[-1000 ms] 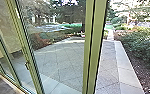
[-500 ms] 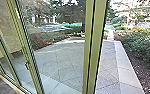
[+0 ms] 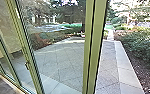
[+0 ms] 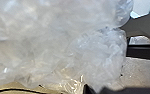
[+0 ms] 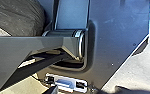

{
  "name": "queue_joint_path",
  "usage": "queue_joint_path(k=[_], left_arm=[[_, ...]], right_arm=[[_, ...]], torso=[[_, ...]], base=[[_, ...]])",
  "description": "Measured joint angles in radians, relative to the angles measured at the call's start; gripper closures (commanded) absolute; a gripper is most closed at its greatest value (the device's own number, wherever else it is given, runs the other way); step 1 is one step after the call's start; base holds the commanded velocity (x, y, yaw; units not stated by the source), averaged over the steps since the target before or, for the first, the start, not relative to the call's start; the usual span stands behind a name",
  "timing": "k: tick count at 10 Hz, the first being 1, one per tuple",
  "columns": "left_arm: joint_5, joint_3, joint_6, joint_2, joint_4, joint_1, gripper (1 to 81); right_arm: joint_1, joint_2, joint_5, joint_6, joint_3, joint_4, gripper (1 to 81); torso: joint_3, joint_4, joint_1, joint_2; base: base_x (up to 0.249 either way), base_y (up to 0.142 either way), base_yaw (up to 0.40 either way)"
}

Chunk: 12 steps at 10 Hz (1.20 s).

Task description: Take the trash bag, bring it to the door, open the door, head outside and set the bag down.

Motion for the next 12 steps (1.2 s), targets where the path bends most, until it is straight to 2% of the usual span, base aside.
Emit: queue_joint_path(k=[12], left_arm=[[0.000, 0.001, 0.000, 0.002, 0.000, -0.005, 81.1]], right_arm=[[-0.010, 0.011, -0.001, 0.000, -0.008, -0.006, 1.0]], torso=[[0.000, 0.000, 0.000, 0.000]], base=[[0.000, 0.000, -0.180]])
